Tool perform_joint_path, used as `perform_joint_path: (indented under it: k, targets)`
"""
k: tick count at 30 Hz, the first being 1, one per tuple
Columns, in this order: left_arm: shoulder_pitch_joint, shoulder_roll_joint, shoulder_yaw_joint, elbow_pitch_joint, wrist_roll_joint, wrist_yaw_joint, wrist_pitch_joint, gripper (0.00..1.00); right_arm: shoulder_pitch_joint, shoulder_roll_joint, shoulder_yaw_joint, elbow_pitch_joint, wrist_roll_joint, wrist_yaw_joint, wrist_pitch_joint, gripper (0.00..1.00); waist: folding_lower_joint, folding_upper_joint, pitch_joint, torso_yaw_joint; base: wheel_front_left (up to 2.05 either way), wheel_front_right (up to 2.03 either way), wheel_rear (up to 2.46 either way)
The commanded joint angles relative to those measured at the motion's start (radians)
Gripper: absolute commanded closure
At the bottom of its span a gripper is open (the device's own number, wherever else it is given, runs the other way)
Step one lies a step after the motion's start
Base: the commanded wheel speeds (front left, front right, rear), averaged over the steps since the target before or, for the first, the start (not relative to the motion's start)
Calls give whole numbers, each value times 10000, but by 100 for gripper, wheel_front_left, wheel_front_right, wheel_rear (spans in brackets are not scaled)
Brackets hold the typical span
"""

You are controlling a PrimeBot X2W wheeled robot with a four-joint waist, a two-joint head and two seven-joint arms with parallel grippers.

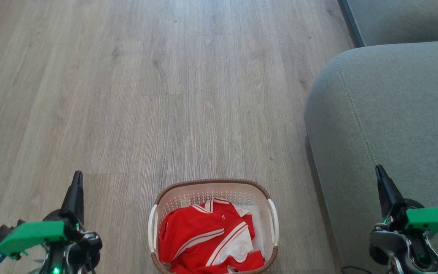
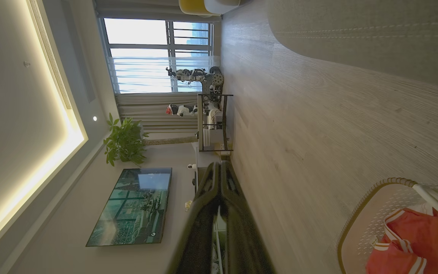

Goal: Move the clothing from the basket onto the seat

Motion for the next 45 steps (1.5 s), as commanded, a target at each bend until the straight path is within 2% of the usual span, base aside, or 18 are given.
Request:
perform_joint_path:
  k: [1,41,42,45]
  targets:
    - [-492,74,358,-364,-18,-65,75,100,-516,-37,169,-389,62,-2,30,100,0,0,0,0,0,0,0]
    - [-492,74,358,-364,-19,-65,75,100,-516,-37,169,-389,62,-2,30,100,0,0,0,0,0,0,0]
    - [6,-4,-10,40,0,10,-6,0,6,4,8,44,0,0,0,0,0,0,0,0,0,0,0]
    - [251,-34,-32,488,0,11,-15,0,236,69,54,509,0,0,-2,0,0,0,0,0,0,0,0]
